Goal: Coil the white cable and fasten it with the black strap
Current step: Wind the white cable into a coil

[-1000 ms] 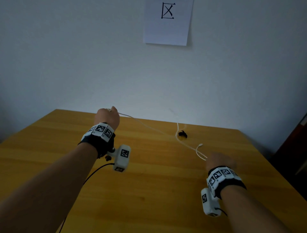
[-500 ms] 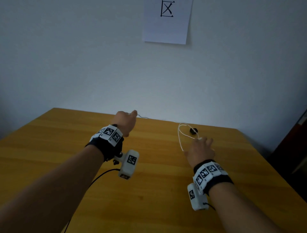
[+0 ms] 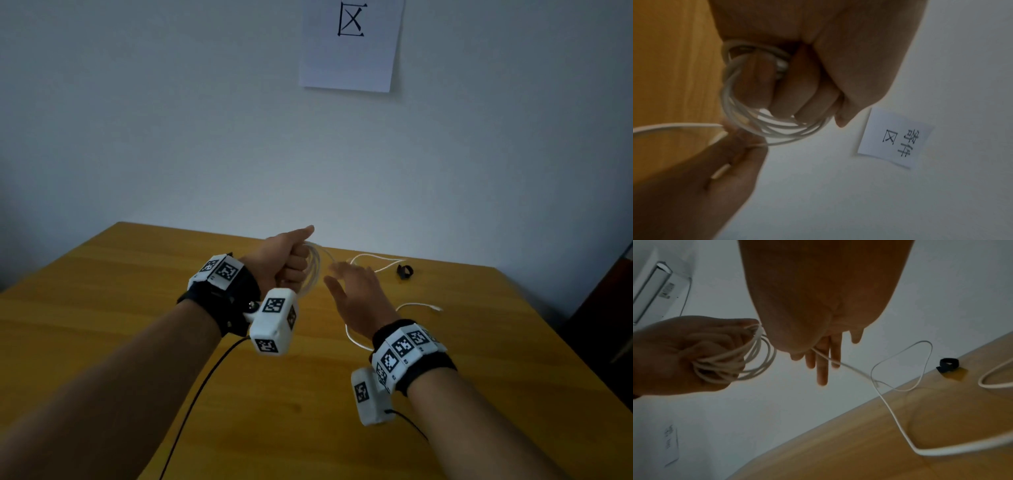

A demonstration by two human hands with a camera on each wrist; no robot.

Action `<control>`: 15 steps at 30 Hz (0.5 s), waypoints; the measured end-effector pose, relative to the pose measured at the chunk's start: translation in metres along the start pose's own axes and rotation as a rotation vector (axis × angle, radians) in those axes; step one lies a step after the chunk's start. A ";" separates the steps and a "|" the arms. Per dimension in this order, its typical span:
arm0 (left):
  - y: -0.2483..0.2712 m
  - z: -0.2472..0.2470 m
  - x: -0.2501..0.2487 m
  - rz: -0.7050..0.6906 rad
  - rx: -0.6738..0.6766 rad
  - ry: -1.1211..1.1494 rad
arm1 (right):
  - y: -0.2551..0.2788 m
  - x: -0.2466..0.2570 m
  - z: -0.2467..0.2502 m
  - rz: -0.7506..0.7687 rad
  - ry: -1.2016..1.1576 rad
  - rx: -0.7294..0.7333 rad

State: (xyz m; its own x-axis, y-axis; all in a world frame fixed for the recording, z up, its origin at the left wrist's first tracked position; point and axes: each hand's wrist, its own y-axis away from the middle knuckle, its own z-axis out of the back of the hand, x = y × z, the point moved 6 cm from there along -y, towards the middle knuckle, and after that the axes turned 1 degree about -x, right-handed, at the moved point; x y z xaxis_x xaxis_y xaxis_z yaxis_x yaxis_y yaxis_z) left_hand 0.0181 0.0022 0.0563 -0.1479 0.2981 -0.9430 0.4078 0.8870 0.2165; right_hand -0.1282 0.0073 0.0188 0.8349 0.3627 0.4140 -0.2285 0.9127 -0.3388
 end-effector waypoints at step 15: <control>-0.006 -0.033 -0.014 -0.334 -0.072 0.057 | 0.008 0.029 -0.014 0.043 -0.079 0.155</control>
State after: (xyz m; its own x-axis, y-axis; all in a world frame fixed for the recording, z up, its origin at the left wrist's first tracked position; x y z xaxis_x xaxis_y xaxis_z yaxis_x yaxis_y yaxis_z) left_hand -0.0125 0.0044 0.0764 -0.3130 0.0040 -0.9497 0.2636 0.9611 -0.0829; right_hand -0.0990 0.0224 0.0159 0.7825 0.4097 0.4689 -0.3425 0.9121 -0.2254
